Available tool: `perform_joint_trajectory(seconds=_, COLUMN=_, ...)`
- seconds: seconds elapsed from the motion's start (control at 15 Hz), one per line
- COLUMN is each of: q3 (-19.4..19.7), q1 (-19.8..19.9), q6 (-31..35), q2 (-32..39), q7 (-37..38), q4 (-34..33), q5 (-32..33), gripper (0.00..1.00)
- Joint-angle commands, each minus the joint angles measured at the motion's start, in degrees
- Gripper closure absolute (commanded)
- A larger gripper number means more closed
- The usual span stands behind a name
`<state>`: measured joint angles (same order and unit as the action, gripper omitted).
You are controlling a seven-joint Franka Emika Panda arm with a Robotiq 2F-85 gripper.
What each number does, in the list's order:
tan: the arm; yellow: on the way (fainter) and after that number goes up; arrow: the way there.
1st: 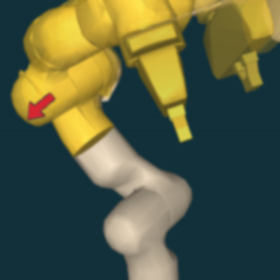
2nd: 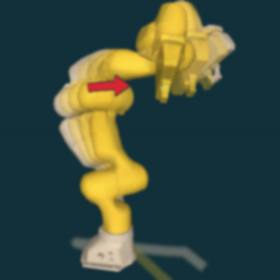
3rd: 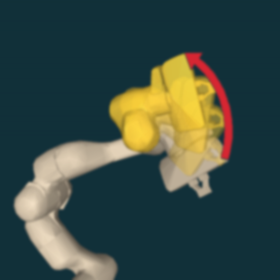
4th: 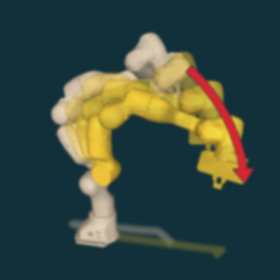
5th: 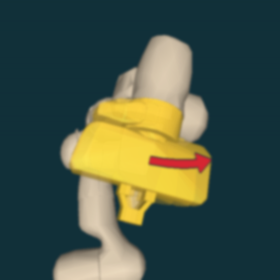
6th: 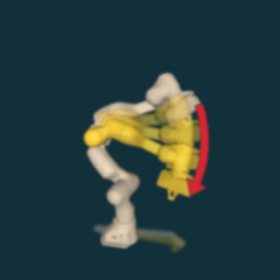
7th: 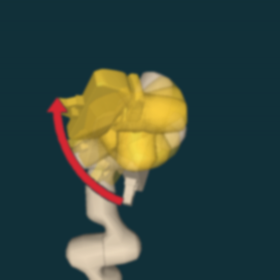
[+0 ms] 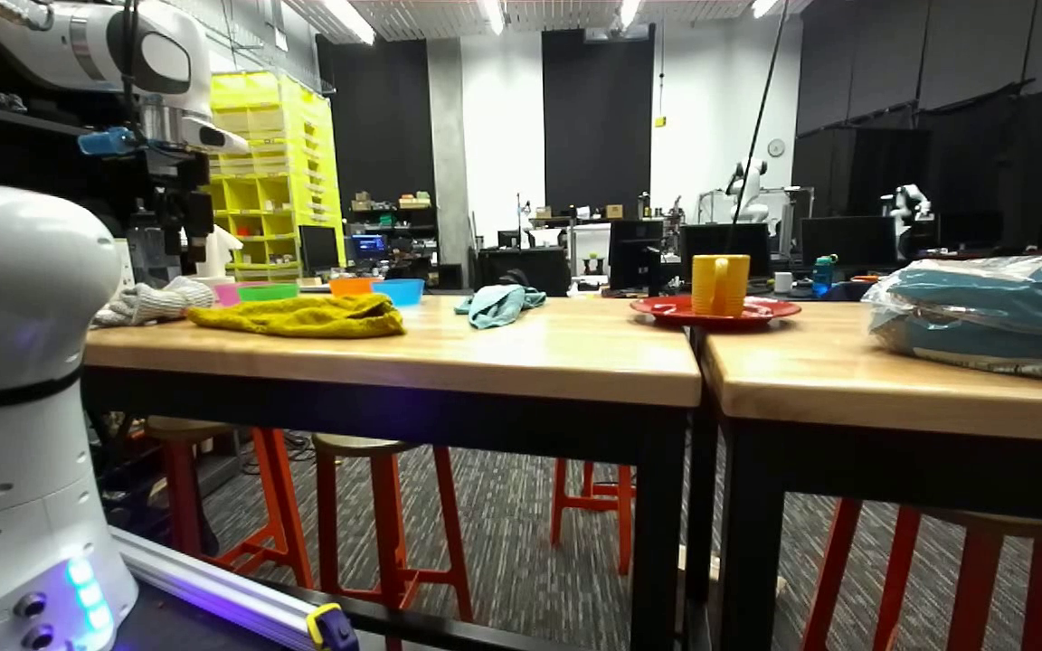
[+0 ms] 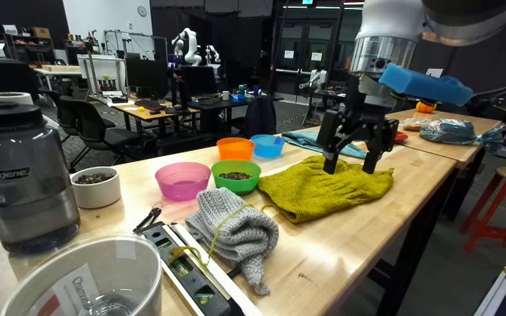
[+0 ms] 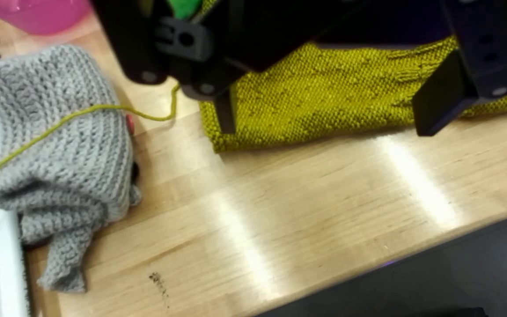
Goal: Fold the yellow cloth in half from right to left.
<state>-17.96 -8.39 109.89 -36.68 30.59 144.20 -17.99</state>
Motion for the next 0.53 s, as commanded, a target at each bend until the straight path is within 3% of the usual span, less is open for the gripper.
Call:
perform_joint_trajectory(seconds=0.0, q3=1.29, q1=0.30, q6=0.91, q2=0.21, q7=-2.69, q4=0.53, q5=0.83, gripper=0.00)
perform_joint_trajectory(seconds=0.47, q3=6.79, q1=4.10, q6=0.93, q2=-0.54, q7=-8.00, q4=1.67, q5=4.57, gripper=0.00)
